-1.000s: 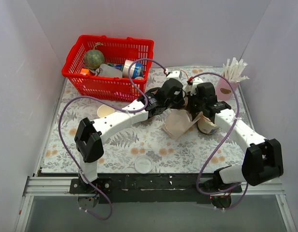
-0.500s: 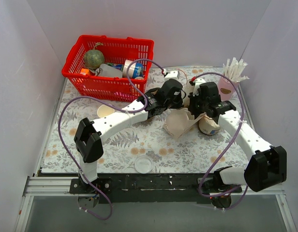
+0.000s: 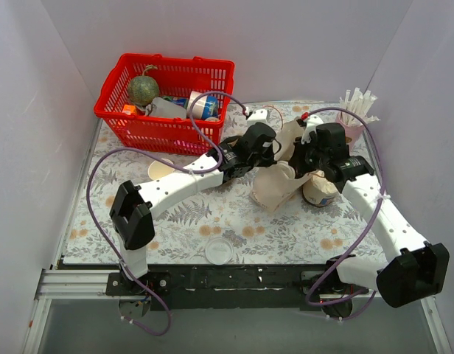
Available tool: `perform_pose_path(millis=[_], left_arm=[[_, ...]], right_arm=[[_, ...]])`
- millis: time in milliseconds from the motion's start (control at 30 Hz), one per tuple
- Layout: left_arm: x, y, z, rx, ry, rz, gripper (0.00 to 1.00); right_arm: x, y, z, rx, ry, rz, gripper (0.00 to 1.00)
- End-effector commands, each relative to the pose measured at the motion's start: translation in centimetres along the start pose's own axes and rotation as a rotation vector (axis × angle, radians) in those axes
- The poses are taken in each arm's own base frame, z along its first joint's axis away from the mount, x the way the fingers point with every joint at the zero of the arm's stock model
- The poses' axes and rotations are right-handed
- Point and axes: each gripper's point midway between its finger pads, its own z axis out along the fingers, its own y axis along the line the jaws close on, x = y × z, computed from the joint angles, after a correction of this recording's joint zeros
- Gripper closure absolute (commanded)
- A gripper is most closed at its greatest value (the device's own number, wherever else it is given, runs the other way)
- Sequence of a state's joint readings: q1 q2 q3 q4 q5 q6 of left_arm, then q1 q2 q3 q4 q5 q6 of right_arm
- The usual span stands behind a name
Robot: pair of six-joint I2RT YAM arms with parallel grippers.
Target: Pack the takeout coffee
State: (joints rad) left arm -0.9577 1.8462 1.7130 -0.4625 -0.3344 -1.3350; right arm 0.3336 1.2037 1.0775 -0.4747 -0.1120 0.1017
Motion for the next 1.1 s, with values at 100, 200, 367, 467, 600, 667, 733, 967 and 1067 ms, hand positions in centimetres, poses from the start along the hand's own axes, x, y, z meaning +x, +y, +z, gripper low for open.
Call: perform_pose_path(millis=[100,200,367,467,600,667,733,967,1067], left_arm=[[-0.4,2.3,-1.5,-0.062,-0.015,0.015,1.0],[-0.2,2.6,-1.5,-0.071,-0.019,0.021,1.0],[-0.3,2.6,-1.5,-0.071,-0.021,0.033,1.0],[-0.4,2.6,-1.6,-0.067,-0.026,0.032,1.0],[-1.0,2.4,-2.2,-0.05,-0.048,0.038,1.0],[-1.2,2.3,-2.4,-0.034,-0.062,0.051,1.0],[-1.5,2.0,-2.8,0.006,-0.074,0.123,1.0],[-6.2,-1.8,-5.1,0.204,-0.27,0.35,1.0],[-7.5,-3.3,-6.0,0.281,-0.36,0.479,1.0]], right_arm=[[-3.5,0.6,-2.8,-0.026,-0.113,-0.011,0.99],[-3.8,0.7,-3.2,-0.033,-0.126,-0.007,0.99],[-4.7,0.5,-4.2,-0.019,-0.158,-0.006,0.99],[-5.2,0.3,-4.7,-0.011,-0.173,-0.006,0.99],[-5.4,0.0,-4.7,-0.014,-0.178,-0.002,0.99],[-5.4,0.3,-4.7,-0.038,-0.182,0.0,0.99],[-5.6,0.4,-4.5,-0.046,-0.192,-0.001,0.99],[-6.0,0.9,-4.7,-0.089,-0.22,-0.097,0.99],[-6.4,1.0,-5.0,-0.093,-0.259,-0.124,0.83]])
